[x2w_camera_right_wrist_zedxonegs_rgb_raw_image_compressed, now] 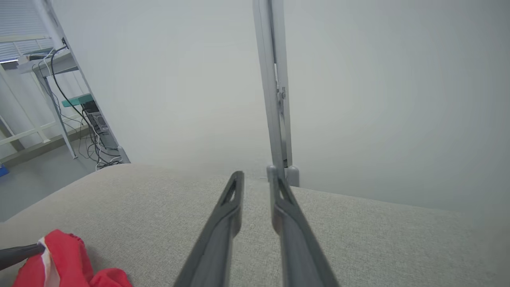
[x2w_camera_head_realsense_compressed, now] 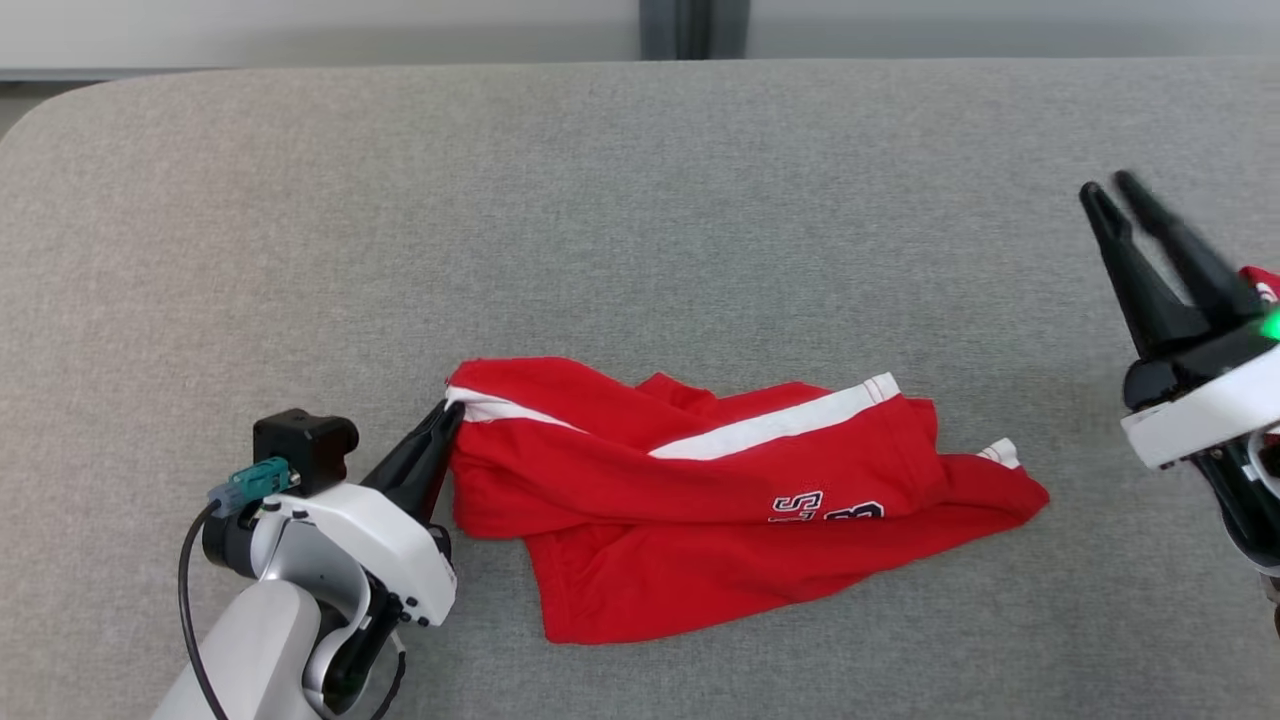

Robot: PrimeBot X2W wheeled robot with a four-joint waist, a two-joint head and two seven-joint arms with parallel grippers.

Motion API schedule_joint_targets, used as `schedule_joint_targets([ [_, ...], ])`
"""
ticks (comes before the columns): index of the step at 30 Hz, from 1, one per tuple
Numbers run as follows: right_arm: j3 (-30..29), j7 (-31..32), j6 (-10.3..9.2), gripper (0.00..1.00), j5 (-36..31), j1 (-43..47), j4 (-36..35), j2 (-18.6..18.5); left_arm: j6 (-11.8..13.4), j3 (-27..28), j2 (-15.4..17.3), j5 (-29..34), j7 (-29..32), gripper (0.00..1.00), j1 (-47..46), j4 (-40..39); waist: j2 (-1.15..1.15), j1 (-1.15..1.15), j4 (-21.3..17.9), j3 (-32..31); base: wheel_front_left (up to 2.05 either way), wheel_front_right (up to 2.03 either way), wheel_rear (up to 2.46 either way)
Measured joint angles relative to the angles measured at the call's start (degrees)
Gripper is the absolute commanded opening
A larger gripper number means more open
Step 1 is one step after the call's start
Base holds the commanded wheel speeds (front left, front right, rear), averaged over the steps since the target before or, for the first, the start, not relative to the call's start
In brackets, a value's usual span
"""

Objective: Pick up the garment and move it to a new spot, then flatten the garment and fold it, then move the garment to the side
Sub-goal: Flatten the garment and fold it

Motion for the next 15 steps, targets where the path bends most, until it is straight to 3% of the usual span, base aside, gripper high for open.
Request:
schedule_joint_targets([
  [6, -11.8, -2.9, 0.0, 1.0, -11.4, 5.5, -1.8, 7.2, 0.9, 0.1, 1.3, -0.3, 0.7, 0.0, 1.9, -0.6, 0.0, 0.0, -2.0, -1.9, 0.0, 0.0, 0.0],
  [9, -16.1, -1.5, 0.0, 1.0, -18.5, 9.0, -4.6, 10.5, 1.3, 0.2, 1.6, -0.5, 1.0, 0.0, 3.3, -0.9, 0.0, 0.0, -2.9, -3.1, 0.0, 0.0, 0.0],
  [15, -21.9, 3.4, 0.01, 1.0, -25.6, 19.0, -11.2, 17.7, 2.3, 0.4, 2.5, -1.3, 1.8, 0.0, 6.3, -2.0, 0.0, 0.0, -4.6, -5.7, 0.0, 0.0, 0.0],
])
